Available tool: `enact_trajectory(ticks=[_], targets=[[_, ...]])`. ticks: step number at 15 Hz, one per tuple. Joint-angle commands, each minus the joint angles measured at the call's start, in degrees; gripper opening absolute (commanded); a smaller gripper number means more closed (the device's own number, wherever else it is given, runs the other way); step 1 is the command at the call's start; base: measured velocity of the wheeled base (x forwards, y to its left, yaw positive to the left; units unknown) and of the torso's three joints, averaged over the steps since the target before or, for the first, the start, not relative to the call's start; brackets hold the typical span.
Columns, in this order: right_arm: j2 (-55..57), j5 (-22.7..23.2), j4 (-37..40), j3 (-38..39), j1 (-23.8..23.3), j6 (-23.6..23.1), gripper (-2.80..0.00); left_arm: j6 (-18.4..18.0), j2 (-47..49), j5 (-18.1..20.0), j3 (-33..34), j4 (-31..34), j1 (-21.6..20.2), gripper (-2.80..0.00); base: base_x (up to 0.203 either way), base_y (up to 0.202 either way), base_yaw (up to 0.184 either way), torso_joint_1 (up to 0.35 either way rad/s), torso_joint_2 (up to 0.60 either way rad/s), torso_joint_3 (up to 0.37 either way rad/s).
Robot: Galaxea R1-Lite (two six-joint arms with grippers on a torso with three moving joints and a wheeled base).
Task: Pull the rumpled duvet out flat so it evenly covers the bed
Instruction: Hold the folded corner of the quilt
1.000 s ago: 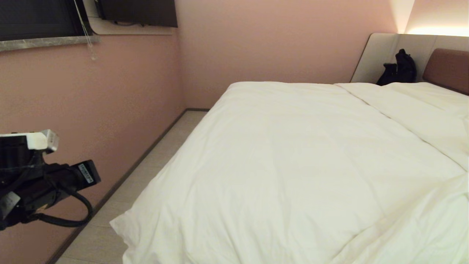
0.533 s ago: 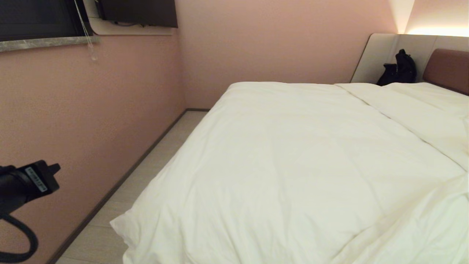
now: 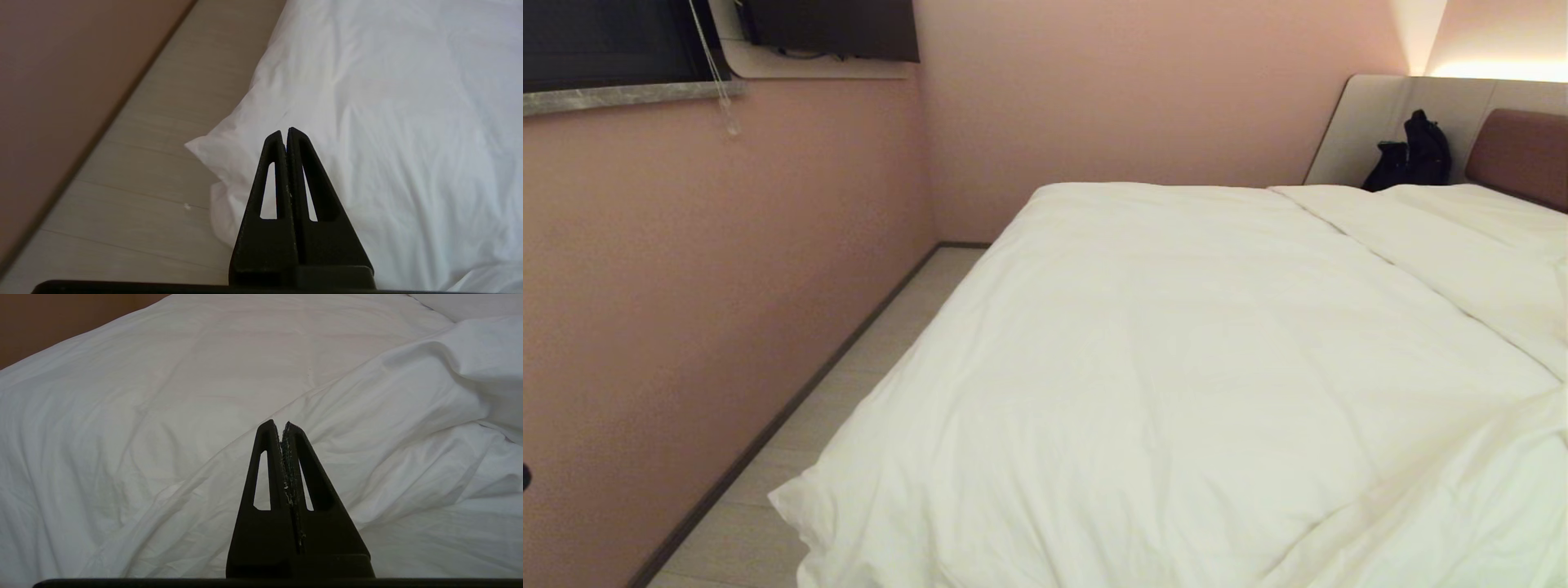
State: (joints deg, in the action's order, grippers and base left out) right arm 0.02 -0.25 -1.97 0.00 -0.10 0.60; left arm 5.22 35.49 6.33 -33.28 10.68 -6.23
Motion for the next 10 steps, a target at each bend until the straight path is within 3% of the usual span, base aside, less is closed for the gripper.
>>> enact_trajectory(ticks=[1,7,10], targets=[[-0.02,-0.01,-0.05,0.0,0.01,0.02,-2.8,-1.49,-7.99,-0.06,-1.19,4.45,-0.09,-2.8,0.0,0.0,0.0,0.0,0.0,0.0],[-0.02,-0.01,-0.05,0.0,0.01,0.02,-2.8,-7.39,-17.56,-2.93,-1.33,10.57,-0.01,-2.8,0.0,0.0,0.0,0.0,0.0,0.0],[-0.02,-0.01,-0.05,0.0,0.01,0.02,-2.8,-10.24,-20.33,-13.39,-0.83,10.65,5.63,-2.8,0.0,0.0,0.0,0.0,0.0,0.0]])
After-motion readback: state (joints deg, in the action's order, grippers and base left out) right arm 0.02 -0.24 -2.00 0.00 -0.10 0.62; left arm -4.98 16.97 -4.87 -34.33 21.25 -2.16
